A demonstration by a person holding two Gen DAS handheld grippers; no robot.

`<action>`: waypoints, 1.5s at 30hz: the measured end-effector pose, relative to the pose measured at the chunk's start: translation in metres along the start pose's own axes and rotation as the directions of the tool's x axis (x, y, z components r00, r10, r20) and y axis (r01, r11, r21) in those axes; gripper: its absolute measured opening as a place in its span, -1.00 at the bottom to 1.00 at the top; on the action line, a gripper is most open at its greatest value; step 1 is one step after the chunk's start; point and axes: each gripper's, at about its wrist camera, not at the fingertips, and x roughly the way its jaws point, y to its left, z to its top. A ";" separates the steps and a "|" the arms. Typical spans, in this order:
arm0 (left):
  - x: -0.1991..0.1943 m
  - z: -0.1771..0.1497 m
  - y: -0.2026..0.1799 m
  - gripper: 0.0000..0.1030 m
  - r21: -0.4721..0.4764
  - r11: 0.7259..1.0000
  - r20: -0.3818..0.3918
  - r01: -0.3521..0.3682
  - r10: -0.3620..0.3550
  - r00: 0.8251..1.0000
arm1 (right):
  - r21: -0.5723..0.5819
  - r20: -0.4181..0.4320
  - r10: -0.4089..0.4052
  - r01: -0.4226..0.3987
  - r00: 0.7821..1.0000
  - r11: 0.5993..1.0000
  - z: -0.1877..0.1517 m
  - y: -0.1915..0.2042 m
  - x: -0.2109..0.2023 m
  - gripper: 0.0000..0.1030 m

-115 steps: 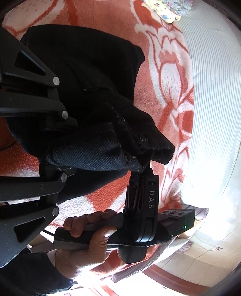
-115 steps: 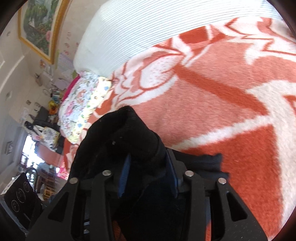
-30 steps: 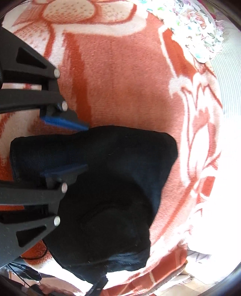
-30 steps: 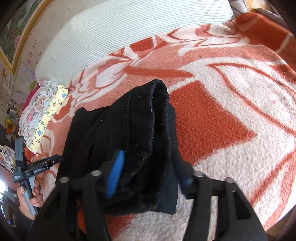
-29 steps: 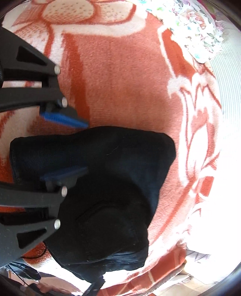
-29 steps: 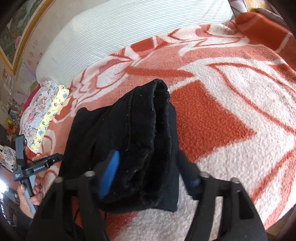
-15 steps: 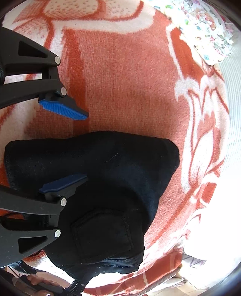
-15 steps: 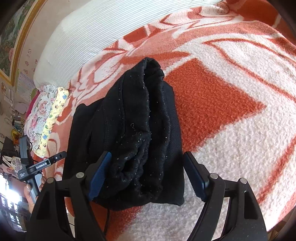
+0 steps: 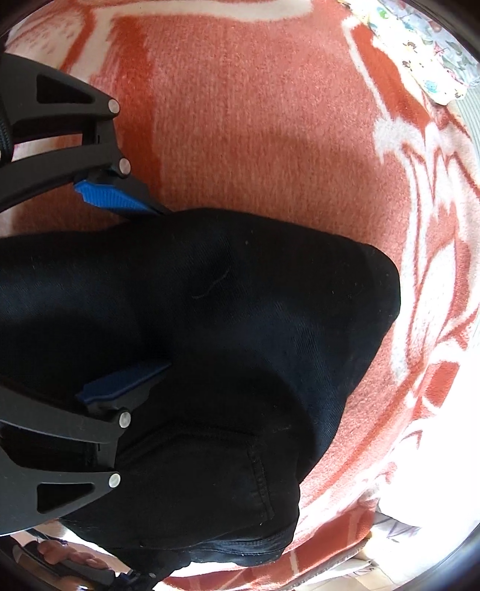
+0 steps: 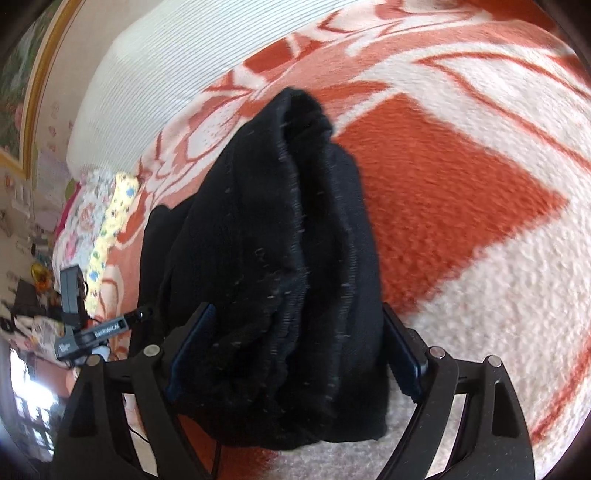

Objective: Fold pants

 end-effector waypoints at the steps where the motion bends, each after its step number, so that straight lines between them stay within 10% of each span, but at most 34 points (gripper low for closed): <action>1: 0.001 0.001 -0.001 0.41 -0.008 1.000 0.003 0.006 -0.006 1.000 | -0.028 -0.002 -0.025 0.025 1.000 0.999 0.001 0.005 0.003 0.67; 5: -0.002 0.001 -0.003 0.16 -0.018 0.999 0.027 0.034 -0.033 0.999 | -0.038 0.013 -0.023 0.024 1.000 0.999 0.006 0.008 0.008 0.33; 10: -0.018 -0.007 -0.011 -0.70 0.010 0.999 0.097 0.030 -0.031 0.995 | -0.053 0.044 -0.003 0.005 0.999 0.999 0.005 0.014 0.007 -0.08; 19: -0.075 -0.009 -0.005 -0.77 0.026 0.992 0.230 0.120 -0.123 0.965 | -0.162 0.127 0.019 0.002 0.992 0.987 0.013 0.055 -0.017 -0.16; 35: -0.092 0.050 0.055 -0.78 -0.043 0.999 0.334 -0.007 0.021 0.942 | -0.304 0.098 0.131 -0.096 0.987 0.948 0.084 0.132 0.049 -0.17; 45: -0.045 0.076 0.086 -0.77 -0.059 0.997 0.293 -0.054 0.069 0.954 | -0.315 0.009 0.039 -0.034 0.999 0.949 0.118 0.130 0.112 -0.17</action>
